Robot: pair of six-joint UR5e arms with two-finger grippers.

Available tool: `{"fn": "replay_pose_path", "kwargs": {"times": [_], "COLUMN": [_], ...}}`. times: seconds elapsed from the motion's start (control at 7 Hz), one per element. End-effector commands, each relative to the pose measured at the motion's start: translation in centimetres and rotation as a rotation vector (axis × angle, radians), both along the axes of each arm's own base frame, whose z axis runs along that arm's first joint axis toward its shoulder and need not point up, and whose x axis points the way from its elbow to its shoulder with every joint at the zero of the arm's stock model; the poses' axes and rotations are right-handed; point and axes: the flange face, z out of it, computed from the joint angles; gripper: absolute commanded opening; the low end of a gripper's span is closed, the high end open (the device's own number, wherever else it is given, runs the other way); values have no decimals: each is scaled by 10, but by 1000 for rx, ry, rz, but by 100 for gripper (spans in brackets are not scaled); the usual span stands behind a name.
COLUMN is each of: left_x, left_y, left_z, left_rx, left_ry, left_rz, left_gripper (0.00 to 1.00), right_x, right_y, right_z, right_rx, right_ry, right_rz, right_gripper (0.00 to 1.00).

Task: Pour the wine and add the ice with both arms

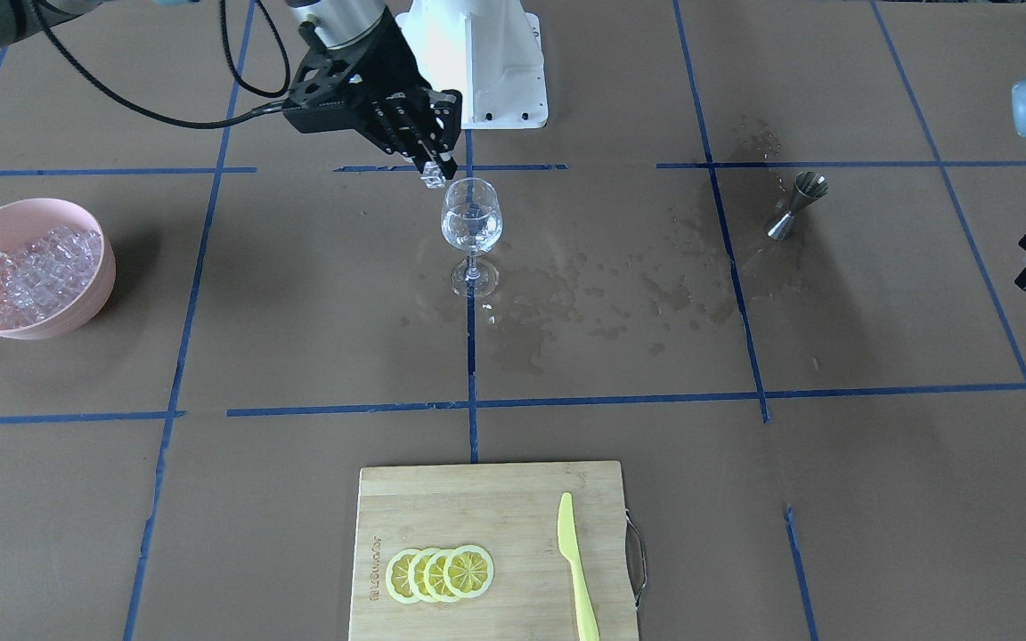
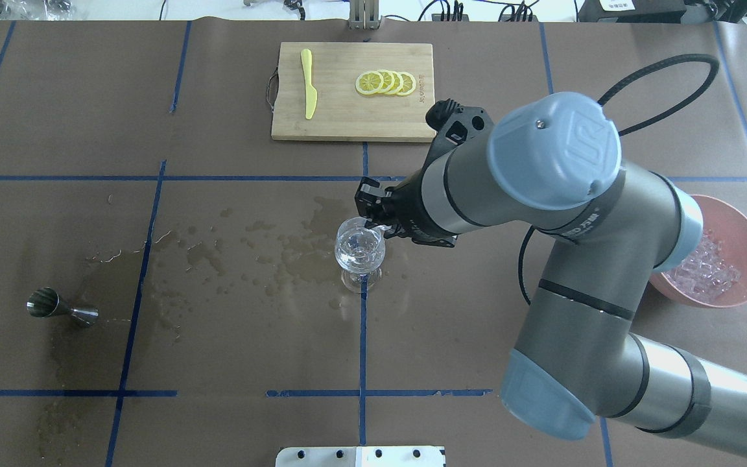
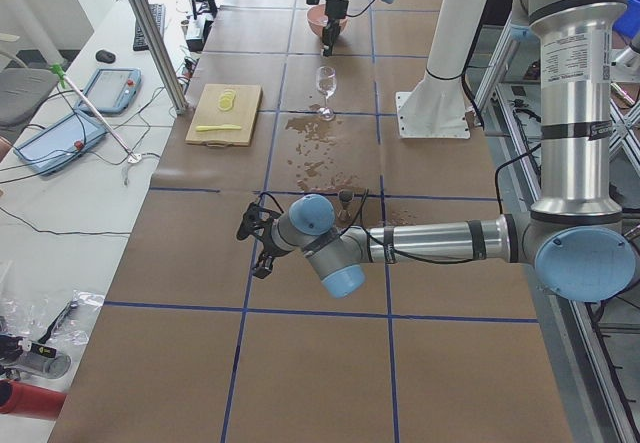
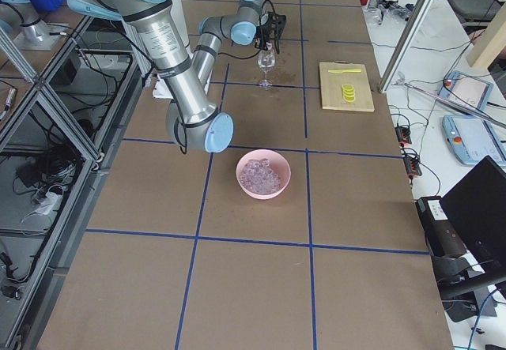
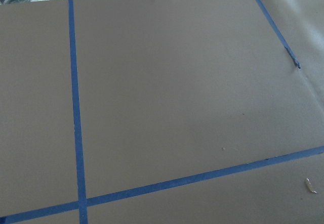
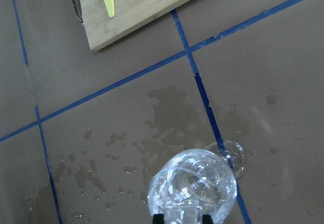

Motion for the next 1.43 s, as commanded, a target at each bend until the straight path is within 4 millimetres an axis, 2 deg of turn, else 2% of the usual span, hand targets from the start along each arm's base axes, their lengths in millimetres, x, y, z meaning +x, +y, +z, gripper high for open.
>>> {"fn": "replay_pose_path", "kwargs": {"times": [0.0,0.29,0.43,0.57,0.71,0.86,1.0,1.14,1.29], "left_x": [0,0,0,0,0,0,1,-2,-15], "left_y": [0,0,0,1,0,1,-2,-6,-11], "left_z": [0,-1,-1,0,3,9,17,23,15], "left_rx": [-1,2,2,2,1,25,80,67,20], "left_ry": [2,3,1,0,-10,-41,-101,-173,-207], "left_rz": [2,2,1,0,3,33,94,161,194], "left_gripper": [100,100,100,100,100,100,100,100,100], "right_x": [-13,-17,-20,-15,8,47,97,154,212], "right_y": [1,-2,1,1,-4,-21,-46,-69,-83], "right_z": [-14,-10,-5,-1,29,76,130,188,236], "right_rx": [-20,-12,-6,-5,-21,-9,44,81,136], "right_ry": [-8,9,20,23,51,115,197,276,344], "right_rz": [26,41,50,52,69,76,11,-57,-108], "right_gripper": [0,90,99,99,100,100,100,100,100]}}
